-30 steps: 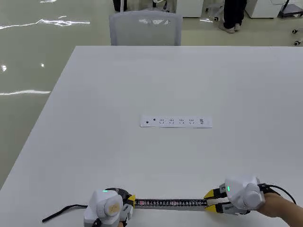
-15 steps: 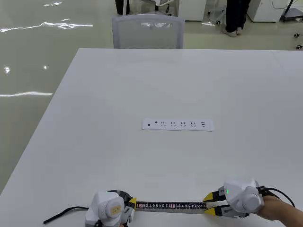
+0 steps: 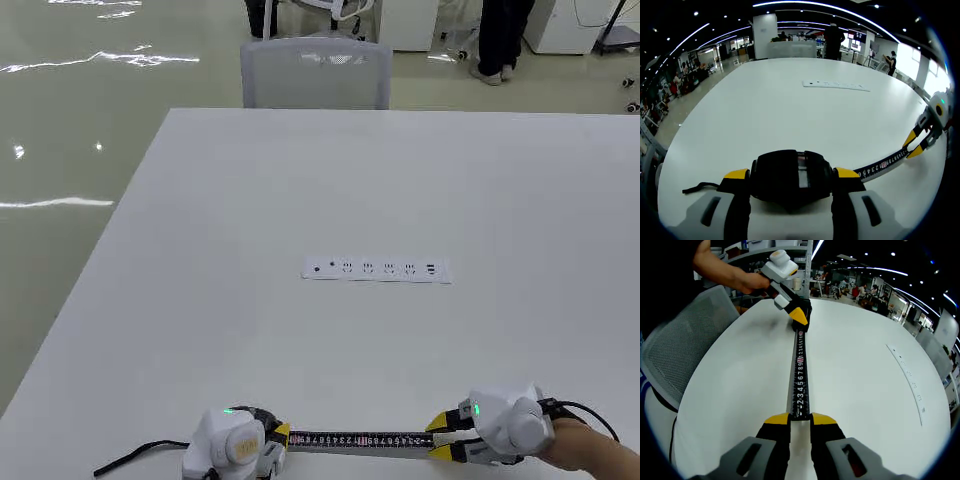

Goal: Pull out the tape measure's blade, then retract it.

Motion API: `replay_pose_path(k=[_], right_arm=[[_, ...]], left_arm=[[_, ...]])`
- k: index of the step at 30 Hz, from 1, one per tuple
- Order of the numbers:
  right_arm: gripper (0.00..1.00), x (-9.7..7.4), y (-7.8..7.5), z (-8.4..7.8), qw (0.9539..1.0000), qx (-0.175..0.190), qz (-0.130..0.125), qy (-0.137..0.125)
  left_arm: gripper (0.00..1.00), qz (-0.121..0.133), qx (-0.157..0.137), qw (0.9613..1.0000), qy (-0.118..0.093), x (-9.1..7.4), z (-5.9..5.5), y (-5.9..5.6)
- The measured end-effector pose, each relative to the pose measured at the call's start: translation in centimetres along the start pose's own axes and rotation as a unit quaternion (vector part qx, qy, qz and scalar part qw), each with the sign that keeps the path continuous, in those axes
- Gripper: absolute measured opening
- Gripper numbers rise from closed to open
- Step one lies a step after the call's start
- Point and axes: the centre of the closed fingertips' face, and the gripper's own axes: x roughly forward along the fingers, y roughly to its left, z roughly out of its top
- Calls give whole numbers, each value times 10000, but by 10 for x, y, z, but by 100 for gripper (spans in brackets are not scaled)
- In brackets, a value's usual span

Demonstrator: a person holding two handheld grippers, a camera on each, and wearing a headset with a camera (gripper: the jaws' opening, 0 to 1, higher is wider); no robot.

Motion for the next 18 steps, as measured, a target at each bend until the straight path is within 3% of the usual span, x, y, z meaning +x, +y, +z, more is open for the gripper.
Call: replay_pose_path(k=[18], right_arm=[[14,5,0,7,10000,-54,12,-41]], left_arm=[[62,-12,17,10000,-6,2,-1,0]])
